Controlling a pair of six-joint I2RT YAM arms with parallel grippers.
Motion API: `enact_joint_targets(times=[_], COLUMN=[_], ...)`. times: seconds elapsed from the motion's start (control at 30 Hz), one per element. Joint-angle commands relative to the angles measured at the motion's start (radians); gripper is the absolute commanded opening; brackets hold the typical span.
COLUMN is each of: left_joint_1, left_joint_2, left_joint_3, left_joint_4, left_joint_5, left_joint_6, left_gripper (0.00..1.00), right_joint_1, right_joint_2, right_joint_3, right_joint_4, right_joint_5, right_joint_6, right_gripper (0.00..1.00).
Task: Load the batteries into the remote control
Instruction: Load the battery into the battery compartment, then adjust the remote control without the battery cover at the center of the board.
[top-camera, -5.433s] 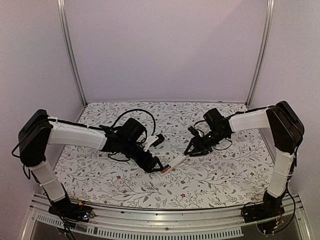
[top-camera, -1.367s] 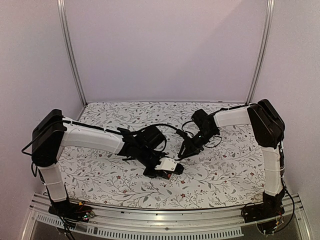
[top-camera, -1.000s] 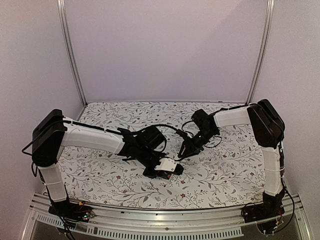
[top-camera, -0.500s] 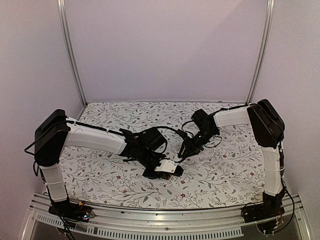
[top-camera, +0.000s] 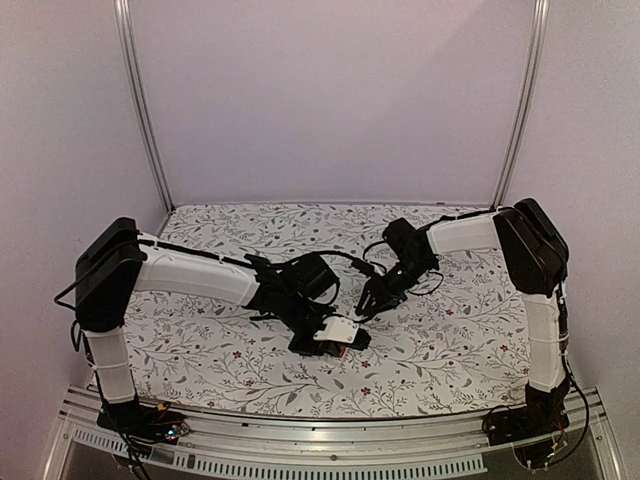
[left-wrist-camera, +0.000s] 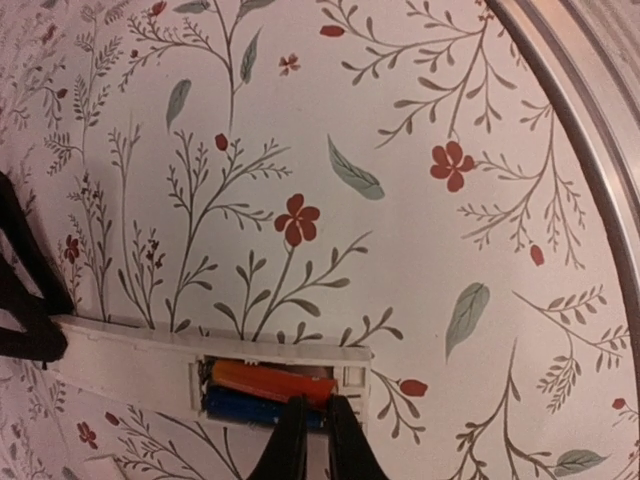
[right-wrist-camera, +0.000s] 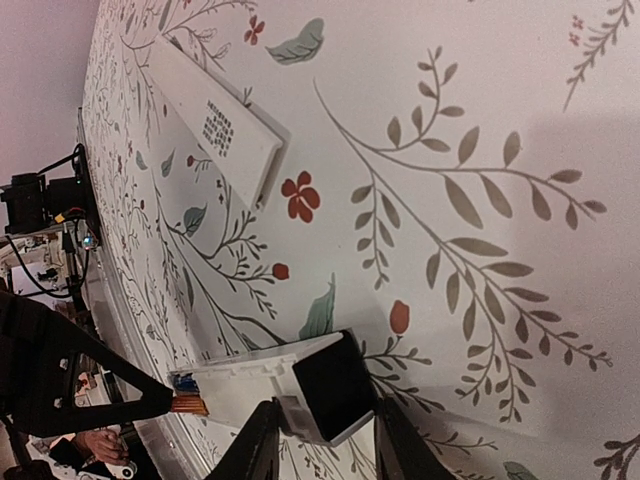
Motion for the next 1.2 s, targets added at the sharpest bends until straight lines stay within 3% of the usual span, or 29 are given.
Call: enact_joint_targets(times=[0.0, 0.47, 0.63, 0.8, 0.9, 1.03, 1.07, 1.13, 1.17], left_joint_1=[-0.018, -0.056, -0.059, -0.048, -0.031, 0.009, 0.024, 0.057, 0.075], left_joint_2=[0.051, 0.172, 0.144, 0.044, -0.034, -0.148, -0.182, -0.239, -0.258], left_joint_3=[0.058, 0.228, 0.236, 0.227, 0.183, 0.081, 0.052, -0.017, -0.045], left_joint_4=[-0.053, -0.27, -0.25, -0.138, -0.02, 0.13, 0.168, 0.238, 0.276], left_joint_5=[-0.089, -0.238, -0.269, -0.302, -0.354, -0.432, -0.438, -0.444, -0.448], left_joint_6=[-0.026, -0.104, -0.127, -0.186, -0.263, -0.408, -0.452, -0.572, -0.656], left_gripper=[0.08, 0.08, 0.11, 0.21, 0.34, 0.59, 0.68, 0.97, 0.99], right_joint_1=[0.007, 0.007, 0.007, -0.018, -0.042, -0.061, -0.065, -0.074, -0.079], right_joint_2=[0.034, 0.036, 0.021, -0.015, -0.042, -0.089, -0.103, -0.131, -0.142], right_joint_3=[0.016, 0.013, 0.01, 0.007, -0.011, -0.044, -0.055, -0.069, -0.071], right_joint_4=[-0.019, -0.017, -0.017, -0.008, 0.007, 0.016, 0.023, 0.044, 0.054], right_joint_5=[-0.005, -0.021, -0.008, 0.001, 0.008, 0.011, 0.013, 0.021, 0.023], right_joint_6=[-0.01, -0.007, -0.006, 0.01, 0.027, 0.037, 0.041, 0.051, 0.055], right_gripper=[0.32, 0.31, 0.31, 0.33, 0.33, 0.36, 0.37, 0.41, 0.43])
